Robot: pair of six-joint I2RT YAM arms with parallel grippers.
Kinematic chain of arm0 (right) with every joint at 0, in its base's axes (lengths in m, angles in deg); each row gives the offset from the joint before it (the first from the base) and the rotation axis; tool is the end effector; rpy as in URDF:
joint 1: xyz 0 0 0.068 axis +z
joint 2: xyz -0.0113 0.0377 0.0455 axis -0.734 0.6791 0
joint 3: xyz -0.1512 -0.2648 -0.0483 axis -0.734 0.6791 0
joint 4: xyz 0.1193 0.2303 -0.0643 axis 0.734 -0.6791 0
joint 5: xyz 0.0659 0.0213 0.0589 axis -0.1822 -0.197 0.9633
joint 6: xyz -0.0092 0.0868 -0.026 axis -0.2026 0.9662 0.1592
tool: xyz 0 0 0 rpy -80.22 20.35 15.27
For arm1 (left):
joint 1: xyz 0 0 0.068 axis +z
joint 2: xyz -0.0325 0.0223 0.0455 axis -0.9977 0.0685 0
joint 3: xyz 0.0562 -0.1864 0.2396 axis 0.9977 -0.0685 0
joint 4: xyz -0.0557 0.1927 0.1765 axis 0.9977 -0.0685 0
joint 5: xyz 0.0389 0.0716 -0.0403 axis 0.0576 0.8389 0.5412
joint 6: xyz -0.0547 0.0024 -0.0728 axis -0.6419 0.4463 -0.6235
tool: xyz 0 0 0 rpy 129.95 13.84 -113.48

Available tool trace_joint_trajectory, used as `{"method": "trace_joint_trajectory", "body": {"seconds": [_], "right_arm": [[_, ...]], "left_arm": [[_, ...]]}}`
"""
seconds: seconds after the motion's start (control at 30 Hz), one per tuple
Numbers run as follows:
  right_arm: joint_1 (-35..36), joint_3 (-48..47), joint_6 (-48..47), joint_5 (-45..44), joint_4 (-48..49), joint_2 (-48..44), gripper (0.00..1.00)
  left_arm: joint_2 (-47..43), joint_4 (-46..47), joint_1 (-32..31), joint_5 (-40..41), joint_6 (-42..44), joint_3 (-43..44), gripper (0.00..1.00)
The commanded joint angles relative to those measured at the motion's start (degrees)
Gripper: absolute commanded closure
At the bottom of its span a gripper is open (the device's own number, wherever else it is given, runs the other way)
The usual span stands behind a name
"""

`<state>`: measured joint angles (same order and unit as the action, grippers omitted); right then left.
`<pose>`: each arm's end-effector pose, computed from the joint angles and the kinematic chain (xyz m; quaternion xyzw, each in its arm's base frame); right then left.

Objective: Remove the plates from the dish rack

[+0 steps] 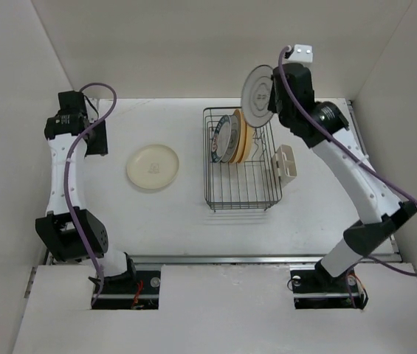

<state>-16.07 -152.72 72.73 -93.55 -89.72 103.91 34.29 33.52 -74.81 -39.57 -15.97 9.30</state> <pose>0.3532 0.1523 0.5009 0.0763 0.8114 -0.0636 0.5760 0.3450 0.0724 0.3776 -0.0180 0.9354 0.0858 0.3426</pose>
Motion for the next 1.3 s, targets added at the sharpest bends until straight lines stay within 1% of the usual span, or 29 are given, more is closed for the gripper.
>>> {"method": "trace_joint_trajectory", "body": {"seconds": [0.0,0.07,0.1,0.17,0.2,0.27,0.3,0.33,0.37,0.43,0.47,0.63,0.73,0.8,0.83,0.87,0.9,0.93,0.97,1.0,1.1,1.13,1.23,1.27], "right_arm": [[6.54,5.92,-1.57,15.81,12.53,-5.98,1.00],[8.12,10.67,-1.57,27.49,17.45,-5.99,1.00],[9.44,13.65,-2.18,40.08,20.52,-4.51,1.00],[11.37,15.87,-4.99,50.10,22.91,-2.14,1.00],[13.38,16.75,-5.70,55.79,23.97,0.75,1.00],[14.63,16.76,-6.84,60.58,23.98,4.54,1.00],[15.16,15.71,-7.89,62.42,23.98,6.56,1.00],[15.68,13.61,-8.69,66.71,21.89,8.75,1.00],[15.69,12.55,-9.30,68.66,21.09,13.04,1.00],[16.38,9.74,-10.54,72.70,19.94,17.10,1.00],[17.35,8.77,-11.15,73.25,19.07,20.95,1.00],[20.43,3.58,-11.77,75.45,17.30,30.65,1.00],[20.43,3.57,-11.24,71.51,17.30,34.43,1.00],[20.96,3.57,-10.45,67.65,17.30,35.75,0.96],[20.96,3.57,-10.45,66.76,17.30,35.76,0.90],[20.96,3.57,-10.45,65.79,17.30,35.76,0.68],[20.96,2.96,-10.45,64.65,16.69,35.76,0.58],[21.48,2.44,-10.45,64.12,16.68,34.97,0.50],[21.49,2.43,-10.45,63.42,16.08,34.44,0.44],[21.49,1.91,-10.45,62.71,16.07,33.74,0.40],[22.02,-0.28,-10.45,57.97,14.24,30.05,0.37],[22.02,-2.73,-10.45,54.74,12.05,28.74,0.37],[22.02,-4.34,-8.26,48.23,11.32,20.75,0.31],[21.49,-4.34,-7.38,42.11,11.32,16.12,0.30]], "left_arm": [[-2.93,-0.82,1.03,2.18,-1.23,-0.69,0.52],[-3.46,-0.30,1.91,2.18,-2.46,-1.30,0.50],[-3.46,-0.29,3.05,1.57,-2.46,-1.31,0.49],[-3.46,-0.82,4.46,-0.44,-3.08,-1.31,0.48],[-3.46,-1.52,5.77,-1.15,-3.69,-1.31,0.48],[-3.46,-2.05,6.31,-1.69,-3.69,-1.31,0.48],[-2.94,-2.05,7.09,-1.69,-3.69,-1.31,0.48],[-2.93,-2.05,7.10,-1.69,-3.69,-1.31,0.48],[-2.93,-2.05,7.62,-1.69,-3.69,-1.31,0.48],[-3.54,-2.05,7.63,-1.69,-3.69,-2.00,0.48],[-3.55,-2.05,7.63,-1.69,-3.69,-2.01,0.48],[-4.08,-2.05,7.63,-1.17,-3.69,-3.15,0.48],[-4.08,-2.05,7.63,-0.63,-3.69,-3.15,0.48],[-4.08,-2.05,7.63,-0.63,-3.69,-3.15,0.48],[-4.08,-2.05,7.63,-0.63,-3.69,-3.15,0.48],[-4.08,-2.05,7.63,-0.63,-3.69,-3.15,0.48],[-4.08,-2.05,7.63,-0.63,-3.69,-3.15,0.48],[-4.08,-2.05,7.63,-0.63,-3.69,-3.15,0.48],[-4.08,-2.05,7.63,-0.63,-3.69,-3.15,0.48],[-4.08,-2.05,7.63,-0.63,-3.69,-3.15,0.48],[-4.08,-2.05,7.63,-0.63,-3.69,-3.15,0.48],[-4.08,-2.05,7.63,-0.63,-3.69,-3.15,0.48],[-4.60,-2.05,7.63,-0.63,-3.17,-3.15,0.48],[-4.60,-2.05,7.63,-0.63,-3.17,-3.15,0.48]]}}
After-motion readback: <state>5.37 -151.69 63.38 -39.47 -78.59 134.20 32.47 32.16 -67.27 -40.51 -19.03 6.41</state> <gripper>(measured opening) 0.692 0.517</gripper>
